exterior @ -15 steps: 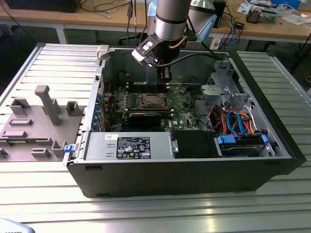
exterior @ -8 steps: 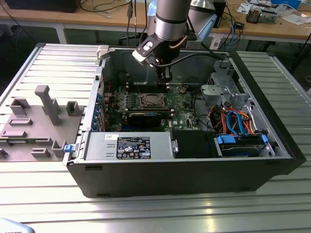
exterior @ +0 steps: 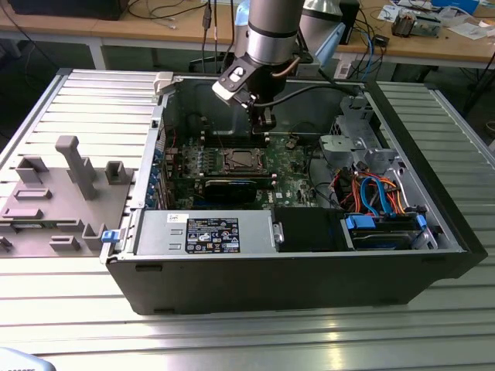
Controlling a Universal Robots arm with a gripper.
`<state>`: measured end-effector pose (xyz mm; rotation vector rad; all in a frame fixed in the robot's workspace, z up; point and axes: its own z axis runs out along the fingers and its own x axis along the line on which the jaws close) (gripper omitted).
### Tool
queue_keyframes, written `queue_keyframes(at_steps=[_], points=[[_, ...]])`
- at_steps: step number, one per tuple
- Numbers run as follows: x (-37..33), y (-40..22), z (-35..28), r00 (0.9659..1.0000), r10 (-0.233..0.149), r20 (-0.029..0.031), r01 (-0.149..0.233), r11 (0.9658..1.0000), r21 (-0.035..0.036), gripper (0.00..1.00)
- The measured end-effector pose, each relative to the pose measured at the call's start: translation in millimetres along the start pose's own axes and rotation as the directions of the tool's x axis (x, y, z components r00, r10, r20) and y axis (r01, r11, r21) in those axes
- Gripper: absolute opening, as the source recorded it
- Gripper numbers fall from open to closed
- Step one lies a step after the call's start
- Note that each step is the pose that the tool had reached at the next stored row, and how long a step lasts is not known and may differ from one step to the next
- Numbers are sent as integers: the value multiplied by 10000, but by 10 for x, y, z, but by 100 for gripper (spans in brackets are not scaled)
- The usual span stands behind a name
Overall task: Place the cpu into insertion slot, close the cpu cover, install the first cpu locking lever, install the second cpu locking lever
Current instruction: 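Install the first cpu locking lever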
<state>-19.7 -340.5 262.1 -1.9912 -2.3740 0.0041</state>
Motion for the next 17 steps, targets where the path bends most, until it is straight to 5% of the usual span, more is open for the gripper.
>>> queue_keyframes(at_steps=[17], points=[[0, 0, 0, 9967, -807, 23, 807, 9967, 26, 11]])
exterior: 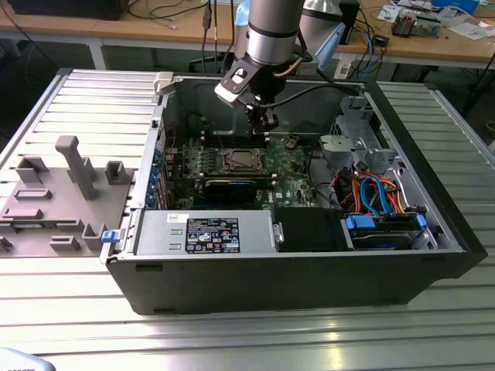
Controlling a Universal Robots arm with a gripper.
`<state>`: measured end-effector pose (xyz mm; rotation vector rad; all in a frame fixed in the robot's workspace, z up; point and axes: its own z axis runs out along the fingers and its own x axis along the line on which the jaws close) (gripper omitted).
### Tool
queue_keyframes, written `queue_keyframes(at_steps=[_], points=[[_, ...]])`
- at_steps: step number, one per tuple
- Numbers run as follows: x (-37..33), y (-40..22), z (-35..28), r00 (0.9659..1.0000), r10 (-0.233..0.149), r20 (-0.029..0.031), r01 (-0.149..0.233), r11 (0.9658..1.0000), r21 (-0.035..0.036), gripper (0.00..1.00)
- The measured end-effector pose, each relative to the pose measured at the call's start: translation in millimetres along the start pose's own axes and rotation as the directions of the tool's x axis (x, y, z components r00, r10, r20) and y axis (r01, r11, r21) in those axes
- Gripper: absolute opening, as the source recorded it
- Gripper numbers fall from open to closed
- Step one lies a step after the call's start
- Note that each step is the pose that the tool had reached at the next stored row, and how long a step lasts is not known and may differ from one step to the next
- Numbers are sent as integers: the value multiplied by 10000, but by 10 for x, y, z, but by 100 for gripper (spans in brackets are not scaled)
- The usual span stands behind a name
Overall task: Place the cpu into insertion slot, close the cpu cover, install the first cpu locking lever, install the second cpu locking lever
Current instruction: 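Install the first cpu locking lever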
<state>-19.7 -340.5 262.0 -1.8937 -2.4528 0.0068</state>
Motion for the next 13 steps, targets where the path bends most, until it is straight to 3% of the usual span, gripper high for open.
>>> queue_keyframes(at_steps=[13], points=[[0, 0, 0, 9997, -253, 7, 253, 9997, 8, 11]])
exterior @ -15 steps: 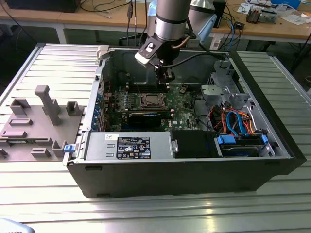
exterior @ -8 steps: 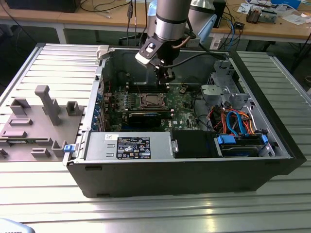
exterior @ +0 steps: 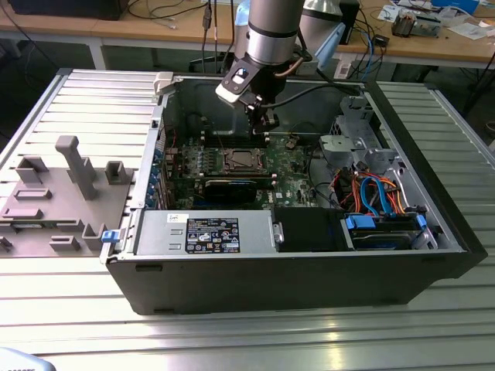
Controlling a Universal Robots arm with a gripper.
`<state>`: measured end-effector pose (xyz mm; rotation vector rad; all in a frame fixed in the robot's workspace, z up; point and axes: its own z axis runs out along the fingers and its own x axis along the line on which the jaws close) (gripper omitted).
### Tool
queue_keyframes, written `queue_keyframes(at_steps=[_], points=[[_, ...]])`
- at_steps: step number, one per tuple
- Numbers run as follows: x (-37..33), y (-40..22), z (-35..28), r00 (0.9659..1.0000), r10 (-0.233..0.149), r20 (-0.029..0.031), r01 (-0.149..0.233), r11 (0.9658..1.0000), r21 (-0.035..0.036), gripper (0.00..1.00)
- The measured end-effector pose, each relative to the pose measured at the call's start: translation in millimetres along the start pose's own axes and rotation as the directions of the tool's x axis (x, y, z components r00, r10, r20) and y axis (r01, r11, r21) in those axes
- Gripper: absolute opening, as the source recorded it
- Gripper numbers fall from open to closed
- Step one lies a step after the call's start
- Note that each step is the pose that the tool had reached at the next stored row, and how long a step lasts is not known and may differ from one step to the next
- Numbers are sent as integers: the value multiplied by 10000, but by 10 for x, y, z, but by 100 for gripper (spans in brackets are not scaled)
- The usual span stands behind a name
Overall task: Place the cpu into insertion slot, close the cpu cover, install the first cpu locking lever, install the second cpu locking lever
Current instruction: 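Install the first cpu locking lever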
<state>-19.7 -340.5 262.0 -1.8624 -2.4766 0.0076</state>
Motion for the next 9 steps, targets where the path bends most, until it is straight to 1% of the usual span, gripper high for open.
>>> queue_keyframes(at_steps=[9], points=[[0, 0, 0, 9999, -130, 4, 130, 9999, 4, 11]])
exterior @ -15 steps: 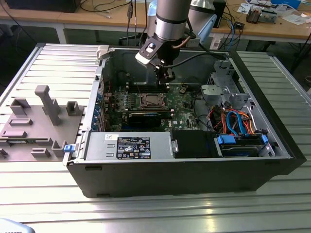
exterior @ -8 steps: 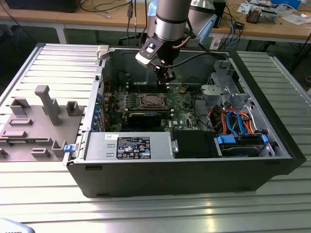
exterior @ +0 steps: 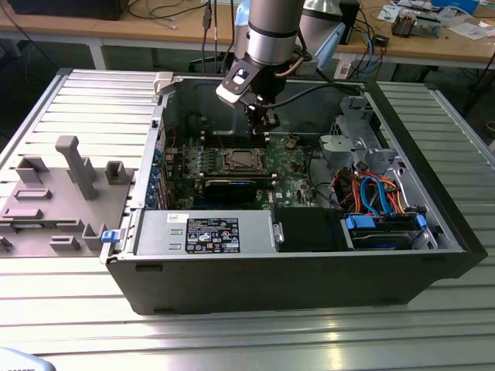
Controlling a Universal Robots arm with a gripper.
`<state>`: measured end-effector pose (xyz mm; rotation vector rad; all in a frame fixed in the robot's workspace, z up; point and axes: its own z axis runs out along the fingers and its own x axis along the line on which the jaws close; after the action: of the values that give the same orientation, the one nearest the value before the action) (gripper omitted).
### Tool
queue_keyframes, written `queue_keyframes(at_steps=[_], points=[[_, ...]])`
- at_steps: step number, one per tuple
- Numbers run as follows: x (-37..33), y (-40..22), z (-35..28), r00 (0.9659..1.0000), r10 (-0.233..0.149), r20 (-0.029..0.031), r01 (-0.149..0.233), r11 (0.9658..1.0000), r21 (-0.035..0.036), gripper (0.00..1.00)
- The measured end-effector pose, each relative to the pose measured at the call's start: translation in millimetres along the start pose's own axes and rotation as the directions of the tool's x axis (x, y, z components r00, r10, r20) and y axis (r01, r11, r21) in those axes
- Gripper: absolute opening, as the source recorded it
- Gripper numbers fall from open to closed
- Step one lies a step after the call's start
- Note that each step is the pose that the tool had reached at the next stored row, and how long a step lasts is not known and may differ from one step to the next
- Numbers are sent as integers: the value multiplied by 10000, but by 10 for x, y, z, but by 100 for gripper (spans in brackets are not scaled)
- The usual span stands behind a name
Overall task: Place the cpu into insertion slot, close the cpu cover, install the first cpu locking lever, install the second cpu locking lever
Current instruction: 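Install the first cpu locking lever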
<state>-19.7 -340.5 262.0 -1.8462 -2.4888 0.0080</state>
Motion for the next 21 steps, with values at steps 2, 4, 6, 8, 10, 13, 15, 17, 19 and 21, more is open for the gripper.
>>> queue_keyframes(at_steps=[2, 4, 6, 8, 10, 13, 15, 17, 19, 21], points=[[0, 0, 0, 10000, -34, 1, 34, 10000, 1, 11], [0, 0, 0, 10000, -70, 2, 70, 10000, 2, 11], [0, 0, 0, 9999, -106, 3, 106, 9999, 4, 11], [0, 0, 0, 9999, -141, 4, 141, 9999, 4, 11], [0, 0, 0, 9999, -170, 5, 170, 9999, 5, 11], [0, 0, 0, 9998, -220, 6, 220, 9998, 7, 11], [0, 0, 0, 9997, -262, 8, 262, 9997, 9, 11], [0, 0, 0, 9995, -309, 9, 309, 9995, 11, 11], [0, 0, 1, 9993, -375, 11, 375, 9993, 12, 11], [0, 0, 1, 9989, -465, 13, 464, 9989, 15, 11]])
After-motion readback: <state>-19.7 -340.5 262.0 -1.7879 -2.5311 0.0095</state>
